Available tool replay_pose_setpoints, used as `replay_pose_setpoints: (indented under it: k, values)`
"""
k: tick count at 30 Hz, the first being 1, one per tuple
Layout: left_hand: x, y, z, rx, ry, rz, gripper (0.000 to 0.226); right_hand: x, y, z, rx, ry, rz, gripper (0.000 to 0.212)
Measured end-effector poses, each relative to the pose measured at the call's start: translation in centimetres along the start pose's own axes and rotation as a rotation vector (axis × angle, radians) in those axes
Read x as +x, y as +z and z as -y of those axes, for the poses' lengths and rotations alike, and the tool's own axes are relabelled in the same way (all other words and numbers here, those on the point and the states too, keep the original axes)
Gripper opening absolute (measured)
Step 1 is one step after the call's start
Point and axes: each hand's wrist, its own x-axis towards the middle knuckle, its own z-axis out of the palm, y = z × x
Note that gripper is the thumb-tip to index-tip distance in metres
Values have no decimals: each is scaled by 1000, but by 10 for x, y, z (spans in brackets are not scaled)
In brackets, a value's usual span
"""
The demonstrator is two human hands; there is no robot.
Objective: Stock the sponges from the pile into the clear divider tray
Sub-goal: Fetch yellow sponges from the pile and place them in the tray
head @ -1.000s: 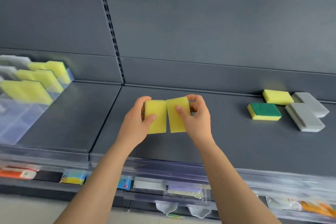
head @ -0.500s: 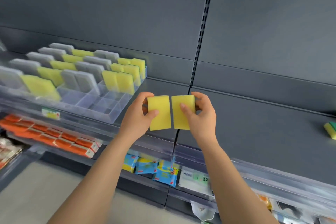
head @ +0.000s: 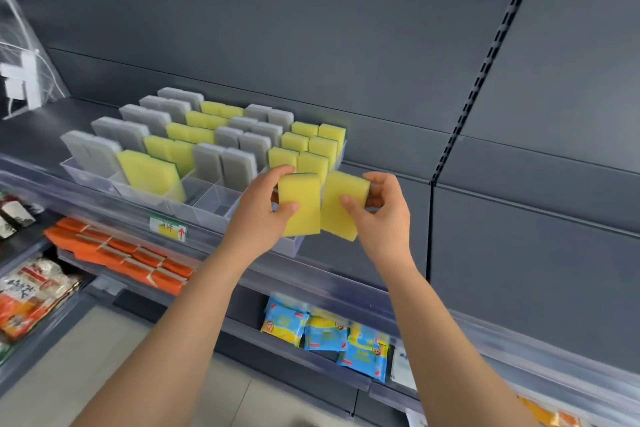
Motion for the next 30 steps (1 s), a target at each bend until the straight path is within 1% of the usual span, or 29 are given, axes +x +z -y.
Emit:
replay_pose_setpoints:
  k: [5,12,16,21,24,30]
  values:
    - [35,-14,11,32,14,-79,43,34,26,-3,4,-32,26,36]
    - [71,-27,24,122,53,-145,41,60,58,-18,-12,-39,80,34]
    - [85,-29,34,137,46,-89,41,66,71,-25,-43,-19,75,33]
    - [97,-31,43,157,68,9,40,65,85,-26,-151,21,51,34]
    - [101,-31,46,185,89,55,40,59,90,-28,-249,24,33,35]
    - [105,-39,60,207,163,120,40,53,104,-28,-528,-64,15,33]
